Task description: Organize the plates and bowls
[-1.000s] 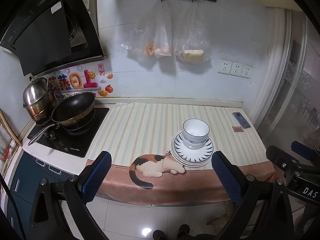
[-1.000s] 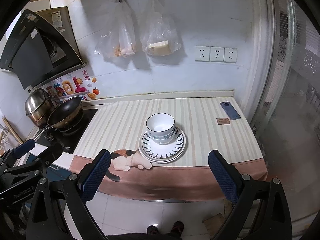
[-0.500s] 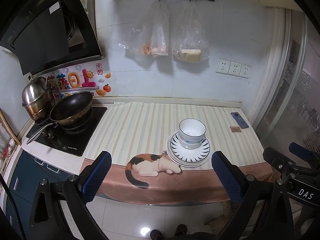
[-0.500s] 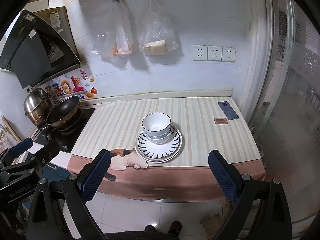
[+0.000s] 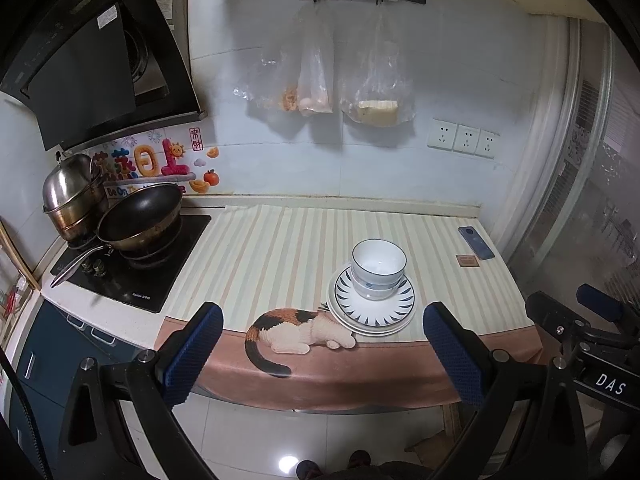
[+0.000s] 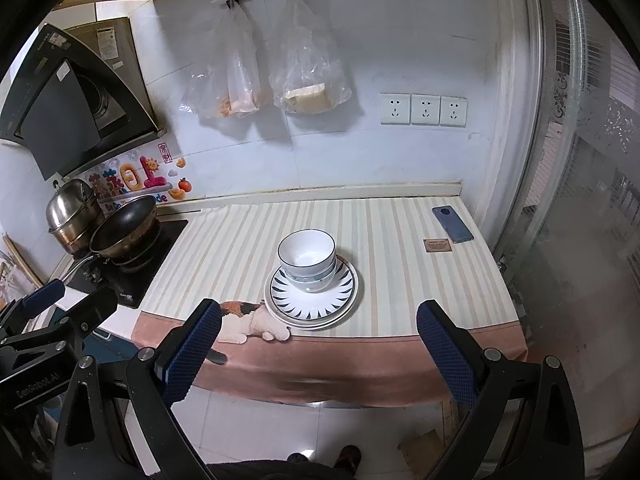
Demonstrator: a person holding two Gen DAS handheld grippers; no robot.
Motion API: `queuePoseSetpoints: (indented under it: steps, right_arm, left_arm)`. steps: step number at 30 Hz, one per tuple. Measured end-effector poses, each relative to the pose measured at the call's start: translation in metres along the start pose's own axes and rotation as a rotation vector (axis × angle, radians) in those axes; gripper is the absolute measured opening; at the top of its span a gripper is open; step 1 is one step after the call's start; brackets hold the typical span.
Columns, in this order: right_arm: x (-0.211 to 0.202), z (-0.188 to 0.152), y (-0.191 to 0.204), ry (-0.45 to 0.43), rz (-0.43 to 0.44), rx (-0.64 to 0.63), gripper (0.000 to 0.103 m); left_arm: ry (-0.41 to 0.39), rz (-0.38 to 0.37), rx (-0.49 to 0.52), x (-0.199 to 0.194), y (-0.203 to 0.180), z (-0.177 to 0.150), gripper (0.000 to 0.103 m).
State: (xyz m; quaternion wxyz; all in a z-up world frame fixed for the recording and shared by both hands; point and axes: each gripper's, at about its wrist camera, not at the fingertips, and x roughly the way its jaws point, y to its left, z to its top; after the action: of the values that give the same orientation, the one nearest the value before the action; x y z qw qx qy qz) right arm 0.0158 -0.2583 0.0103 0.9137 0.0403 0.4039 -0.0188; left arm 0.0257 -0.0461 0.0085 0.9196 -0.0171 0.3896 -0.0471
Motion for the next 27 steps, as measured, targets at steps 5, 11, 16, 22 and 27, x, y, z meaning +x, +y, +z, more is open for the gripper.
queuePoseSetpoints:
  steps: [5,11,16,22,27]
  right_arm:
    - [-0.0001,-0.0014,-0.0002,0.008,0.006,0.007,0.1]
    - [-0.0015,-0.0027,0.0009,0.007,0.006,0.009,0.1]
    - [-0.0018,-0.0023,0.001,0.008,0.006,0.006,0.1]
    - [-0.0021,-0.0023,0.0011,0.009,0.006,0.006,0.1]
    - [-0.002,-0.0042,0.0016,0.013,0.008,0.009,0.1]
  left_arm:
    - [0.002,0.008,-0.002,0.0002,-0.0011,0.0,0.103]
    - [0.004,0.018,-0.011,-0.0014,-0.0033,0.0002,0.103]
    - [0.01,0.02,-0.014,-0.0004,-0.0039,-0.0004,0.103]
    - [0.015,0.022,-0.017,-0.0006,-0.0043,-0.0024,0.103]
    - [0.016,0.024,-0.017,-0.0001,-0.0028,-0.0041,0.103]
